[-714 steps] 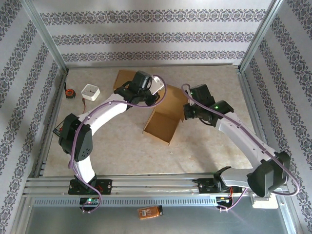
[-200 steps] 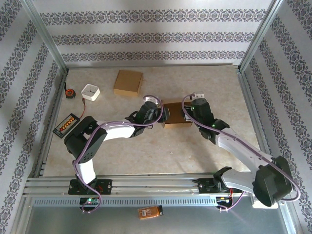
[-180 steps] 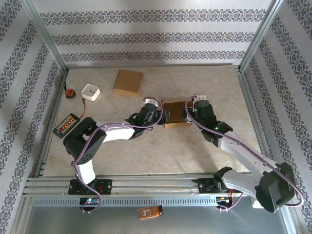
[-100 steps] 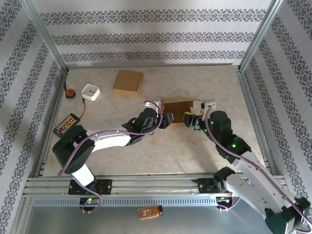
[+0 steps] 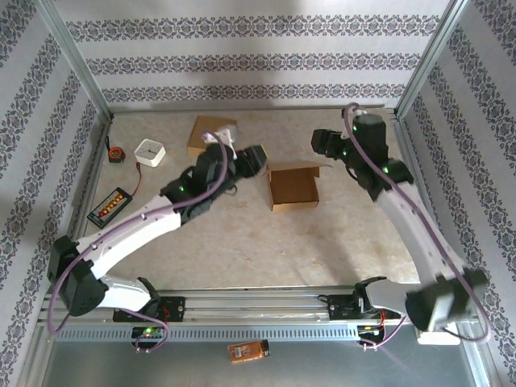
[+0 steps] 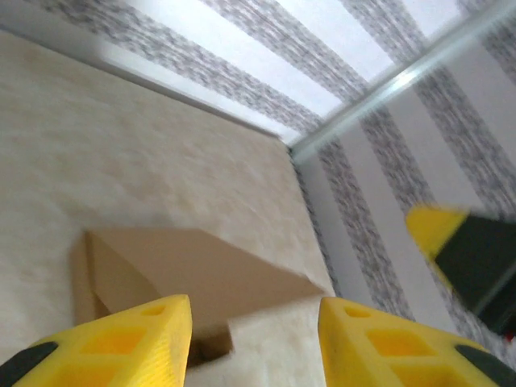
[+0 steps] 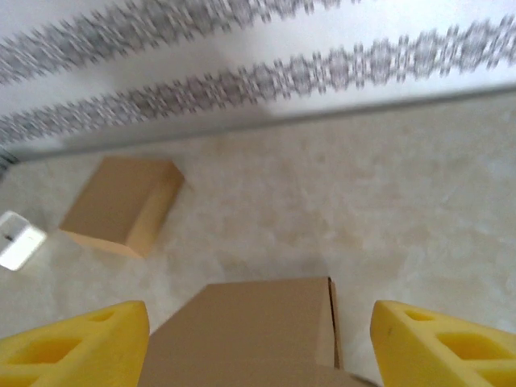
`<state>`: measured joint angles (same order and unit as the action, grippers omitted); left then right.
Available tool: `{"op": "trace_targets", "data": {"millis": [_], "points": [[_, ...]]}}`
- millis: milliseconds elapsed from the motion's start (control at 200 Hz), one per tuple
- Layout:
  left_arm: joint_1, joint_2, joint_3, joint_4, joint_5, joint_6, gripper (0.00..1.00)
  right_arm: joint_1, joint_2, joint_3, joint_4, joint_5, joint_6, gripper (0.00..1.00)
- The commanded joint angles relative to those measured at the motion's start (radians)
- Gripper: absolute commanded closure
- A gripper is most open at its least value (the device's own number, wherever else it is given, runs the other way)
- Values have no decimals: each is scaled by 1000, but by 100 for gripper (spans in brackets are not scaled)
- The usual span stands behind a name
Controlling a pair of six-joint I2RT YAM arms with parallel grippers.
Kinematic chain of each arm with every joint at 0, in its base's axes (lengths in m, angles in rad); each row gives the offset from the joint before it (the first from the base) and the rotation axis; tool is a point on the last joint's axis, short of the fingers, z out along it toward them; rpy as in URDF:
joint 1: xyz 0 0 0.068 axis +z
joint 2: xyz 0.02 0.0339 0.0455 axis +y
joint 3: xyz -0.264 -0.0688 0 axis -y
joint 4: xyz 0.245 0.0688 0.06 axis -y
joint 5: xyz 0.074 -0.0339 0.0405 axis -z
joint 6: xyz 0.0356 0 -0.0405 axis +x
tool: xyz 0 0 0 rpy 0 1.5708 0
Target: Fold the paper box
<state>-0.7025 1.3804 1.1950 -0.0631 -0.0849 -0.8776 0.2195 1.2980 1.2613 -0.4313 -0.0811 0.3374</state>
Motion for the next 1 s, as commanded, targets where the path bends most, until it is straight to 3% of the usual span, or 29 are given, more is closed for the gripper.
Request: {"op": "trace_targets", "data": {"millis": [0, 160, 265, 460, 665, 769, 884, 999], "points": [[90, 122, 34, -170, 156, -69, 51, -61, 138, 67, -199, -187, 16, 31], [117, 290, 114, -100, 348, -80, 38, -86, 249, 71, -254, -288, 21, 38], [109, 365, 113, 16, 482, -156, 36, -86, 259, 8, -236, -309, 46, 42], [86, 371, 9, 179, 483, -252, 41, -86, 230, -113, -154, -326, 106, 56], [84, 391, -15, 203, 483, -257, 59, -83, 222, -173, -111, -338, 156, 57], [84, 405, -14, 207, 487, -260, 64, -80, 212, -187, -97, -326, 168, 57], [84, 429, -14, 236, 512, -281, 63, -74, 211, -194, -81, -324, 181, 57], [83, 414, 2, 151, 488, -227, 55, -72, 211, -186, -94, -297, 168, 56]]}}
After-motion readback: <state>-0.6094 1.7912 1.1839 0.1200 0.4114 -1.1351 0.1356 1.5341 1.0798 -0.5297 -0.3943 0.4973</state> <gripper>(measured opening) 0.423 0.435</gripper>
